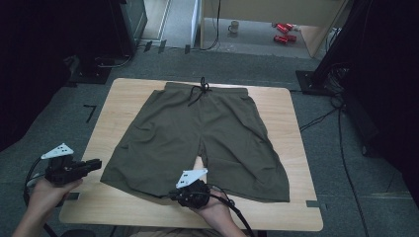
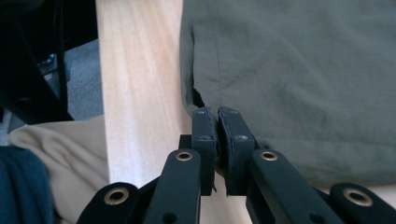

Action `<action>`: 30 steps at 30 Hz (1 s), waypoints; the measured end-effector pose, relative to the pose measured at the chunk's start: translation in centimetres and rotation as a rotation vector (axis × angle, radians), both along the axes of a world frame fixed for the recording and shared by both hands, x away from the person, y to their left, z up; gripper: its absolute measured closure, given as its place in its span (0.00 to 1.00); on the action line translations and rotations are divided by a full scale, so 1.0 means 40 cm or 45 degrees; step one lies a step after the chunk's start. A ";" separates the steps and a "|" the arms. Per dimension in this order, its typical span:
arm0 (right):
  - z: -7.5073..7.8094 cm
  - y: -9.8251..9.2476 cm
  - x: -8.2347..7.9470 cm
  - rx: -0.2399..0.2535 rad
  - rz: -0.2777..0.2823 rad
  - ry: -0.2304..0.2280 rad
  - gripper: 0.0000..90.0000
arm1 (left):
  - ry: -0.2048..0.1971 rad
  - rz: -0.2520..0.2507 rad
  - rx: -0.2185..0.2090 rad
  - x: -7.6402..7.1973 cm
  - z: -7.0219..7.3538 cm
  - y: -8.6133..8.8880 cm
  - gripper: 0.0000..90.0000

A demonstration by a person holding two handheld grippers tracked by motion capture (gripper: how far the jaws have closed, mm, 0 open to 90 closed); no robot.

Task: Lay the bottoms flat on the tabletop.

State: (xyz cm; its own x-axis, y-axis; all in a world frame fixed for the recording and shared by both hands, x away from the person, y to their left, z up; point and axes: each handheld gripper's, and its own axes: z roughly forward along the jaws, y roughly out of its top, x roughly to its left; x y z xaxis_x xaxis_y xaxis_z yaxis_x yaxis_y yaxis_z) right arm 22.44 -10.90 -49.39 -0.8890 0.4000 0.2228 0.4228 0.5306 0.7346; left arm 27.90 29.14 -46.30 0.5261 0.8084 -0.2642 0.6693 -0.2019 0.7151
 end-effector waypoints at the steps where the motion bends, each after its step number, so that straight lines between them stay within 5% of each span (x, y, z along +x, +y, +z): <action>1: -0.003 0.003 -0.003 -0.002 0.006 0.007 0.95 | -0.004 0.001 -0.004 0.002 0.000 -0.002 0.87; 8: -0.009 -0.010 0.000 0.049 -0.008 -0.018 0.74 | -0.059 -0.073 0.012 0.036 -0.002 -0.080 0.78; 12: 0.013 -0.056 0.014 0.097 -0.085 -0.081 0.75 | -0.100 -0.124 0.011 0.051 0.003 -0.136 0.76; 18: 0.030 -0.142 0.033 0.047 -0.198 -0.160 0.86 | -0.134 -0.185 0.003 0.066 0.002 -0.199 0.74; 24: 0.021 -0.215 0.054 -0.006 -0.288 -0.202 0.89 | -0.152 -0.170 -0.016 0.080 -0.004 -0.237 0.71; 30: -0.011 -0.275 0.062 -0.081 -0.346 -0.179 0.90 | -0.145 -0.191 -0.004 0.080 -0.012 -0.259 0.70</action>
